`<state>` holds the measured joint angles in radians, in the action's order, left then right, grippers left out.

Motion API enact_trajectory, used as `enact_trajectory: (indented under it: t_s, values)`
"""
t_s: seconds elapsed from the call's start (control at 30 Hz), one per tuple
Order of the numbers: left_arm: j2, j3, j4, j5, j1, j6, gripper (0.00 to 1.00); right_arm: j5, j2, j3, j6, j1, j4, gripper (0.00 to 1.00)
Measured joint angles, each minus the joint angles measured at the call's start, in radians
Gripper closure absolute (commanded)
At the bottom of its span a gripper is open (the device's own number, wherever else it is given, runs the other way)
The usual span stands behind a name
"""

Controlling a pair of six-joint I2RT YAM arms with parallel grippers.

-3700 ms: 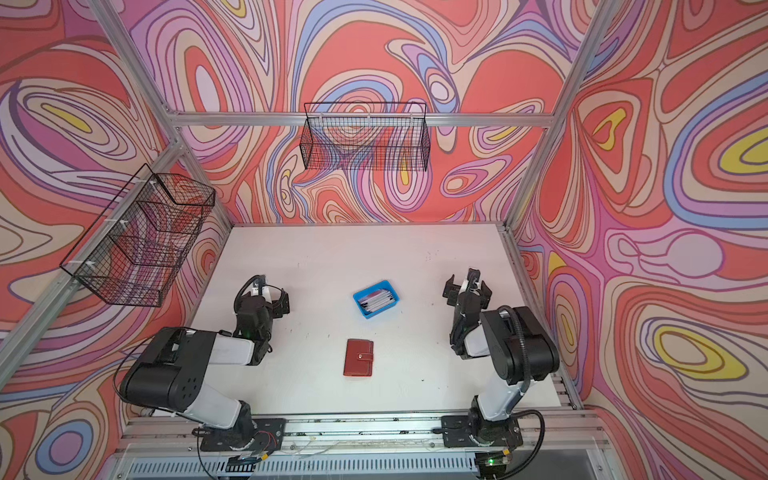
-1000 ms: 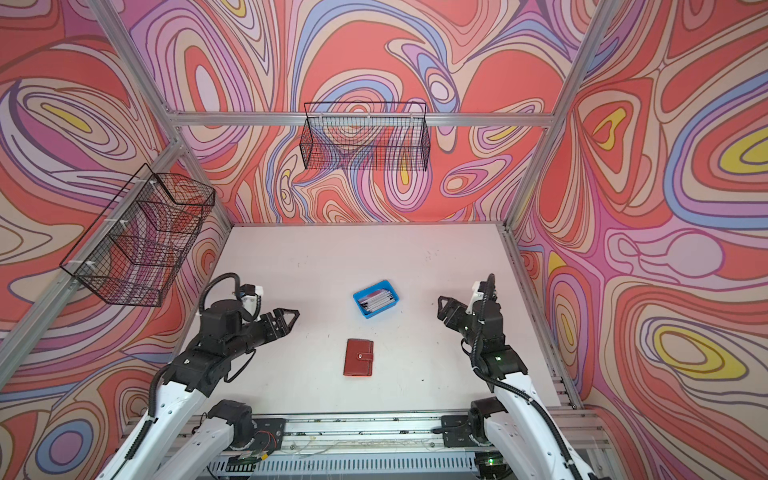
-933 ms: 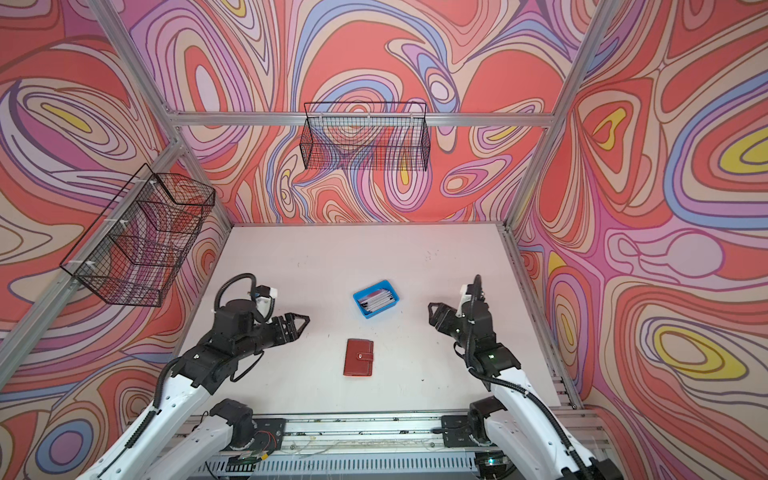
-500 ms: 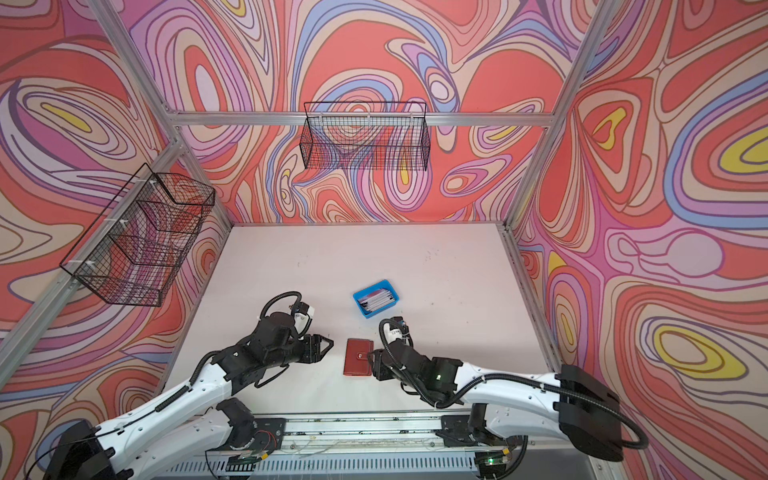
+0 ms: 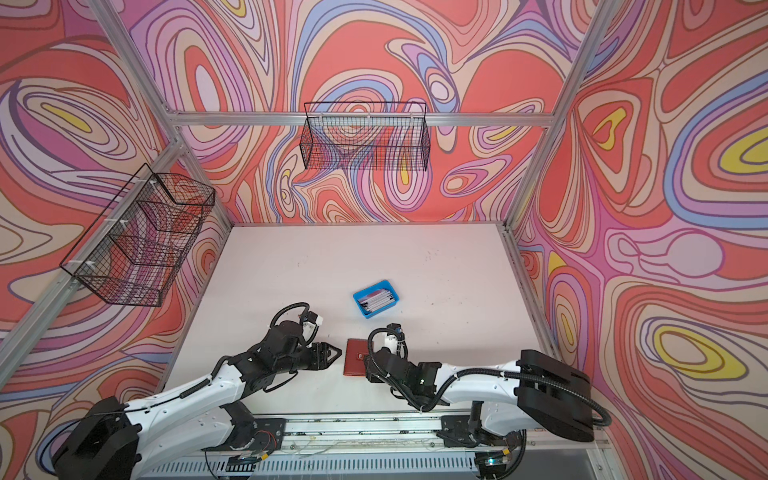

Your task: Put the credit cards into the card holder

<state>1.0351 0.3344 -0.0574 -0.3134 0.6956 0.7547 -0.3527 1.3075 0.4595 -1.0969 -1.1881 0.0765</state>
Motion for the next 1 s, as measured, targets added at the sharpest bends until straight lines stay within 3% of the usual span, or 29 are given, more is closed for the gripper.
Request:
enact_trajectory:
  t_s: [0.27, 0.37, 0.67, 1.0]
  values:
    - [0.114, 0.0, -0.085, -0.016, 0.026, 0.032, 0.54, 0.025, 0.0, -0.103, -0.039, 0.067, 0.105, 0.43]
    - [0.119, 0.003, -0.083, 0.001, 0.05, 0.036, 0.5, 0.042, 0.0, -0.117, -0.047, 0.08, 0.142, 0.43]
    - [0.086, 0.016, -0.055, 0.073, 0.083, 0.04, 0.51, 0.093, 0.074, -0.121, -0.073, 0.083, 0.268, 0.45]
    - [0.156, 0.015, -0.068, 0.106, 0.083, 0.052, 0.69, 0.157, 0.228, -0.084, -0.095, 0.084, 0.447, 0.54]
